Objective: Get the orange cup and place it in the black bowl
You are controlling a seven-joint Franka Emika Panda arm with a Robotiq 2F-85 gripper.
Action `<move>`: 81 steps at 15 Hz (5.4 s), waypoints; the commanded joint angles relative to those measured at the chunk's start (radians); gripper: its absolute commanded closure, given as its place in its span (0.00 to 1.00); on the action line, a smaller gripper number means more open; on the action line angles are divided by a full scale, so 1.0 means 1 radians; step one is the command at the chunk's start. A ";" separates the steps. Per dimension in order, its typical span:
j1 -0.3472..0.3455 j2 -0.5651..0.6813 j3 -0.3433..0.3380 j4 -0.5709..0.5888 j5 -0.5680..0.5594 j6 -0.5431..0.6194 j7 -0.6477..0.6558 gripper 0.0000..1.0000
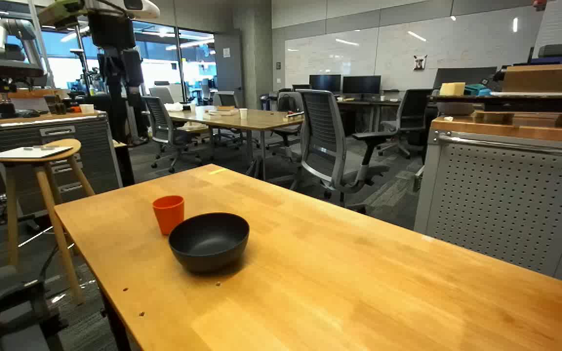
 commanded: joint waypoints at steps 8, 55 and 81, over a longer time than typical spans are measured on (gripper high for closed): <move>-0.012 0.189 0.007 0.062 -0.130 0.026 0.079 0.00; -0.099 0.365 -0.263 -0.047 0.151 0.327 0.073 0.94; -0.028 0.218 -0.207 -0.061 -0.116 0.167 0.274 0.00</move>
